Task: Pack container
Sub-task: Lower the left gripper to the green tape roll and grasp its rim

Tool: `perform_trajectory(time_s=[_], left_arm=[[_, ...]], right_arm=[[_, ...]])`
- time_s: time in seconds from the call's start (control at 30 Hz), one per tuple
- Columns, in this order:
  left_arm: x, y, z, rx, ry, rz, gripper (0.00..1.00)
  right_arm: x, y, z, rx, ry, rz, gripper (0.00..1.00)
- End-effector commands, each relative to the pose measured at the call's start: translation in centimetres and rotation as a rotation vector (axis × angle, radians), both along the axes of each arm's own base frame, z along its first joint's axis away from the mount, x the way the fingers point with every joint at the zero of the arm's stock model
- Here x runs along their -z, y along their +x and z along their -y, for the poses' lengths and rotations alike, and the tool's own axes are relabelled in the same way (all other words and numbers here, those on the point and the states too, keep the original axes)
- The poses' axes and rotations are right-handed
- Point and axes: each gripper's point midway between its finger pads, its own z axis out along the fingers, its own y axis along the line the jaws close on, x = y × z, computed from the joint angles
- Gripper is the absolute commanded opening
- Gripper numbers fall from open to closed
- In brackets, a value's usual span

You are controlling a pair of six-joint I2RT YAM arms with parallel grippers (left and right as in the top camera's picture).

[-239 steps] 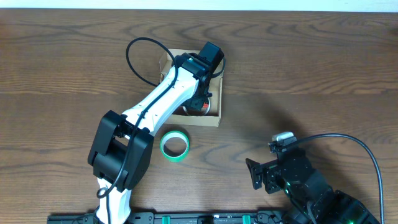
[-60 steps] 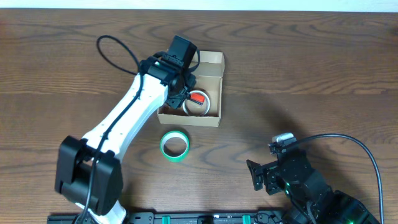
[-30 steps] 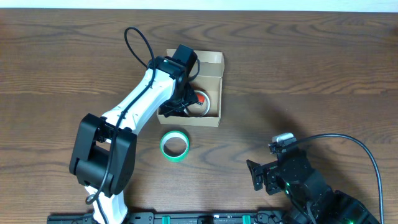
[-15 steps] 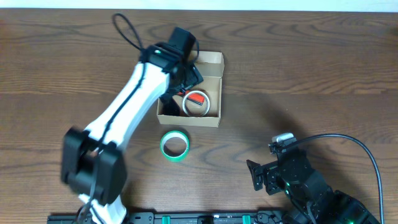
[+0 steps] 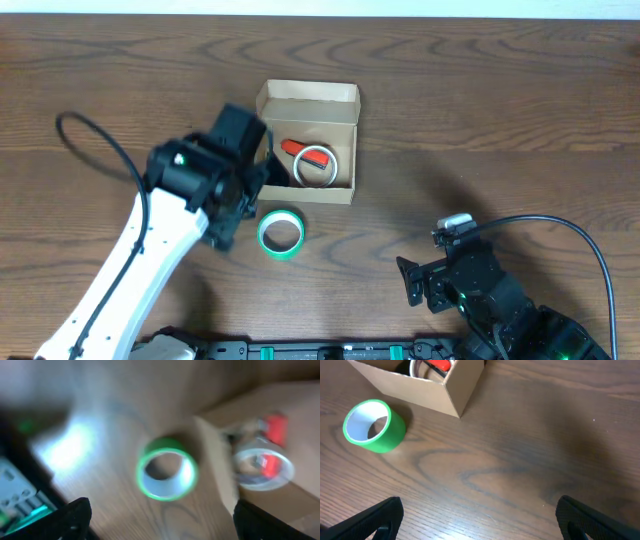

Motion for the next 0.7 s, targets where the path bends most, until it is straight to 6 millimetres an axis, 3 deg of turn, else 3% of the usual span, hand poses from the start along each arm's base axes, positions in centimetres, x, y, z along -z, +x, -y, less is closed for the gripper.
perform_trajectory(time_s=[0.0, 0.13, 0.37, 0.67], left_arm=[[1.9, -2.4, -0.3, -0.203, -0.022, -0.065, 0.91], [4.3, -4.2, 0.8, -0.247, -0.046, -0.12, 0.91], [7.7, -3.6, 3.3, -0.205, -0.13, -0.104, 0.91], [11.4, -4.4, 4.4, -0.193, -0.167, -0.18, 0.89]], right_arm=[[-0.1, 0.0, 0.0, 0.005, 0.004, 0.003, 0.99], [-0.1, 0.0, 0.0, 0.005, 0.004, 0.003, 0.99], [-0.1, 0.0, 0.0, 0.005, 0.004, 0.003, 0.99], [-0.1, 0.0, 0.0, 0.005, 0.004, 0.003, 0.99]])
